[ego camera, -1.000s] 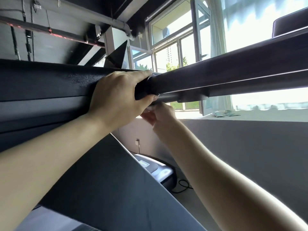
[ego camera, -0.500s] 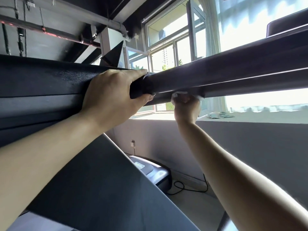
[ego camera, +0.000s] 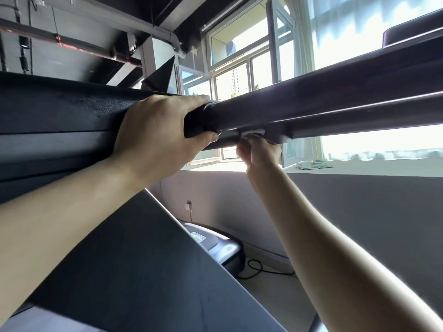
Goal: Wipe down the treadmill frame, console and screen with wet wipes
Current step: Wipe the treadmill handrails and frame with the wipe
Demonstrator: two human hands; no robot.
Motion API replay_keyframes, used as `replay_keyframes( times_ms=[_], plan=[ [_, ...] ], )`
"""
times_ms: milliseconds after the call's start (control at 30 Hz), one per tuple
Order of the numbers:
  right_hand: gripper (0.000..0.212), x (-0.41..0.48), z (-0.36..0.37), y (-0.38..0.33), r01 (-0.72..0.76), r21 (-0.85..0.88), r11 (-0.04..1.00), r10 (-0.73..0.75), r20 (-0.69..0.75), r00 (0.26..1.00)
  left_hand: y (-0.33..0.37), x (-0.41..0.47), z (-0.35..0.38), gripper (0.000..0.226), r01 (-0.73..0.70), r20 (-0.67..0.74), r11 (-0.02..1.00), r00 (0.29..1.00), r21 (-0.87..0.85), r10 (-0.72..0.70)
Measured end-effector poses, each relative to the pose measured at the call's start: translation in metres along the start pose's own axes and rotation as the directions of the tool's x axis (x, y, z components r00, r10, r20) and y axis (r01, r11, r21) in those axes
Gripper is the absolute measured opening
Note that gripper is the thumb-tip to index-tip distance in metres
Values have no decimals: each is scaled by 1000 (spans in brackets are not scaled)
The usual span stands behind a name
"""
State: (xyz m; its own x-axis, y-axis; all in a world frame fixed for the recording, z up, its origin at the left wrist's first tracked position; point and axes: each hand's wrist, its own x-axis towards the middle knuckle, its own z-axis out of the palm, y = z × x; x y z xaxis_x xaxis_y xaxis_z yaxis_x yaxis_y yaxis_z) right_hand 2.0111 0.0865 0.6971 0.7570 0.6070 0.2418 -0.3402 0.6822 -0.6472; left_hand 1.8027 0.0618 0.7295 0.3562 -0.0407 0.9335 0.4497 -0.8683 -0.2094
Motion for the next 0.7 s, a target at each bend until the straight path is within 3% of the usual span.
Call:
replay_keyframes(
  times_ms=[100,233,433,533,633,700],
  plan=[
    [25,-16,9,10,52,-92,994,-48,47,998,-1,-1,1,49,0,-13,1000,1000,0,0],
    [16,-35,15,26,276,-238,931,-238,177,955,-2,0,3,51,7,-8,1000,1000,2,-7],
    [8,14,3,19,282,-337,898,-313,-39,949,0,0,2,51,25,2,1000,1000,13,-25],
    [10,-4,13,39,462,-417,782,-474,82,877,-1,0,3,50,28,6,999,1000,16,-28],
    [19,-27,14,54,592,-354,724,-530,265,806,-2,0,2,51,16,3,1000,1000,12,-16],
    [8,-12,11,54,572,-375,729,-537,205,818,-1,-1,2,50,17,5,1000,1000,10,-17]
  ],
)
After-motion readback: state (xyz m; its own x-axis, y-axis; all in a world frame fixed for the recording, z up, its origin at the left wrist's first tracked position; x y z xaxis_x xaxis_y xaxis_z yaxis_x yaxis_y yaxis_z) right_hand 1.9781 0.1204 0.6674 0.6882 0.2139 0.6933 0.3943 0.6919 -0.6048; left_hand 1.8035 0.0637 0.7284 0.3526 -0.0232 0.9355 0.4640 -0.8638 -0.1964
